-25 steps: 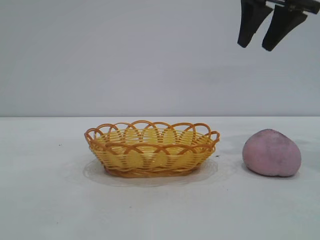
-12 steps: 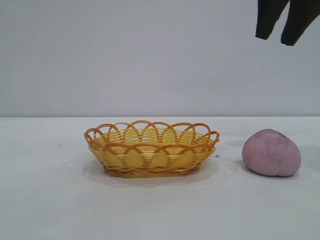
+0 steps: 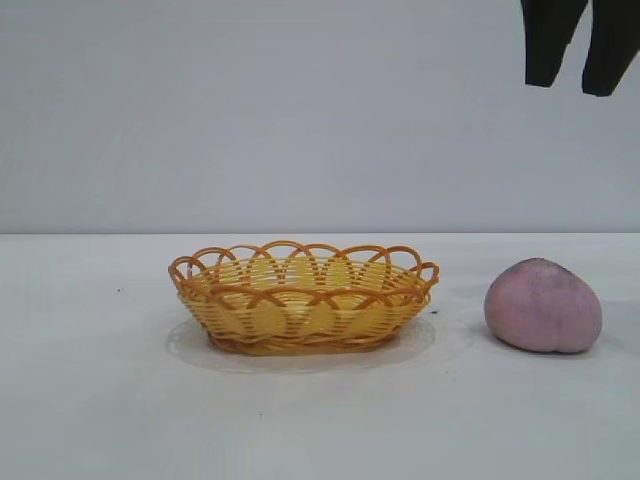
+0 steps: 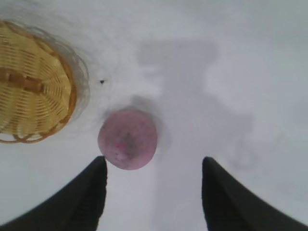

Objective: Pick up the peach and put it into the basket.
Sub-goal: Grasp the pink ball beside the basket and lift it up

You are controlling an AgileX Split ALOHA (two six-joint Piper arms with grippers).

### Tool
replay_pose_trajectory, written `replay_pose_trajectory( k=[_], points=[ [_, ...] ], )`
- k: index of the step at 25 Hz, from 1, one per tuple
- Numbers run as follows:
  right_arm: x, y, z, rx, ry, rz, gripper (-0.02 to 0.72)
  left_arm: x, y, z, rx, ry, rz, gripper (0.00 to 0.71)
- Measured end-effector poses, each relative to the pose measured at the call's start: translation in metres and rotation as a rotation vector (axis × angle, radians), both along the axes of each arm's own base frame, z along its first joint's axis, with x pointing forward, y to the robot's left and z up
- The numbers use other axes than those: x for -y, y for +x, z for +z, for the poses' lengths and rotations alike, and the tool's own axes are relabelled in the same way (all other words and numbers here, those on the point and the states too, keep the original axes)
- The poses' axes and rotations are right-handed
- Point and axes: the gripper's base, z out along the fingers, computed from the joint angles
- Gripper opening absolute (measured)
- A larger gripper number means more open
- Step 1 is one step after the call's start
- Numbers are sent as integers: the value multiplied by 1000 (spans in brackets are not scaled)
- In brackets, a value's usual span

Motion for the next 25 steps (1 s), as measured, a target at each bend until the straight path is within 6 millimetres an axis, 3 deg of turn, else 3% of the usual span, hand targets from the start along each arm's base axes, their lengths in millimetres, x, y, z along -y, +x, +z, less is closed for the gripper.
replay_pose_trajectory(
  k=[5, 15, 25],
  points=[
    [-23, -2, -21, -56, -38, -16, 378, 0, 0, 0, 0, 0, 0, 482],
    [-32, 10, -72, -206, -67, -39, 378, 0, 0, 0, 0, 2, 1, 482],
    [-34, 13, -98, -255, -88, -42, 378, 0, 0, 0, 0, 2, 1, 482]
  ],
)
